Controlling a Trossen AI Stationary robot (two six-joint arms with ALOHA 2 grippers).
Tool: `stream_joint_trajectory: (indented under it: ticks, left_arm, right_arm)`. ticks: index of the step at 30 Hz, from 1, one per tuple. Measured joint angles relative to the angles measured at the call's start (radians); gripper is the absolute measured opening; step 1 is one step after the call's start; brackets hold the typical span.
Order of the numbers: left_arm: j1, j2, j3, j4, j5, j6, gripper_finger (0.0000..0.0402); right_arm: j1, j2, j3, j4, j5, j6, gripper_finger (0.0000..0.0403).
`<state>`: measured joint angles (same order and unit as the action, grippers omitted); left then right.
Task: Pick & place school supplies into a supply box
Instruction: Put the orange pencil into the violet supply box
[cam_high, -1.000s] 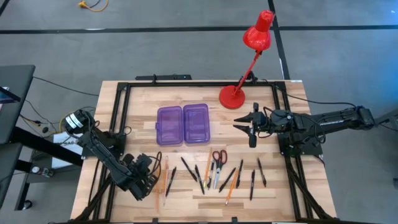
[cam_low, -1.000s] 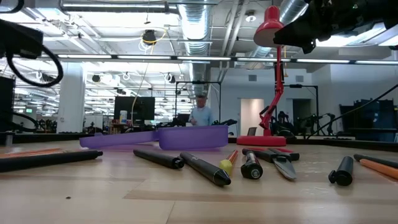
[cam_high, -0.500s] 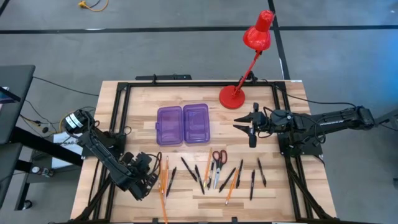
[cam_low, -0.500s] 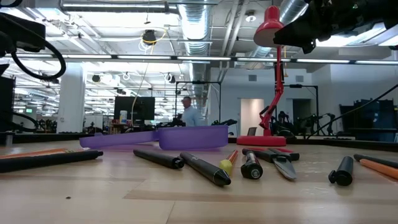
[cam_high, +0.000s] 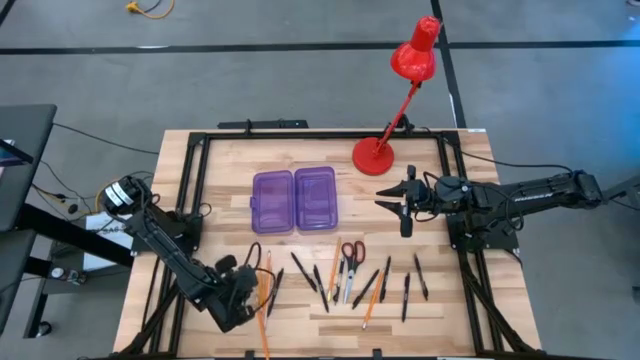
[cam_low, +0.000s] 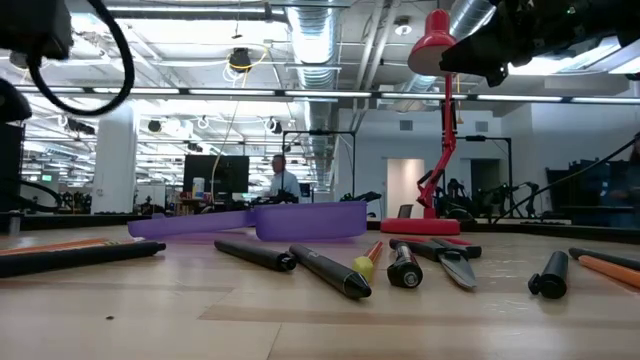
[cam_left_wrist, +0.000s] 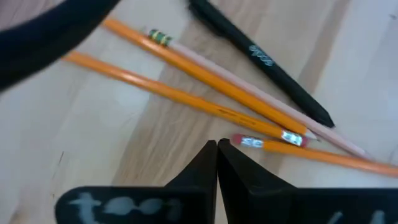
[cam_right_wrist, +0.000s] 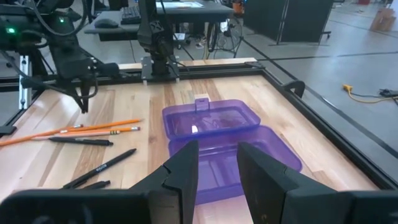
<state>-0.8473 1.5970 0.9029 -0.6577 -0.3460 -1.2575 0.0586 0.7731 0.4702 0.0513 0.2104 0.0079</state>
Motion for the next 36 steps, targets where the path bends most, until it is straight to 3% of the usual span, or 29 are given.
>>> stream_joint_trajectory:
  ticks: [7, 14, 21, 24, 29, 36]
  left_arm:
    - [-0.025, -0.001, 0.012, 0.209, 0.023, 0.336, 0.0]
    - [-0.023, 0.008, 0.011, 0.311, 0.075, 0.497, 0.0004]
    - [-0.013, 0.048, 0.01, 0.401, 0.129, 0.622, 0.0067]
    - [-0.012, 0.091, 0.012, 0.433, 0.169, 0.745, 0.0102]
    - [-0.013, 0.176, 0.079, 0.365, 0.237, 0.898, 0.0144]
    - [-0.013, 0.216, 0.172, 0.188, 0.184, 0.966, 0.0145]
  right_arm:
    - [0.0, 0.0, 0.0, -0.021, 0.0, 0.011, 0.0107]
    - [0.0, 0.015, 0.0, -0.015, 0.0, 0.019, 0.0107]
    - [0.0, 0.074, 0.0, -0.003, 0.0, 0.02, 0.0107]
    - [0.0, 0.106, 0.0, 0.01, 0.0, 0.02, 0.0107]
    - [0.0, 0.147, 0.0, 0.044, -0.002, 0.021, 0.0107]
    - [0.0, 0.163, 0.0, 0.065, -0.002, 0.02, 0.0107]
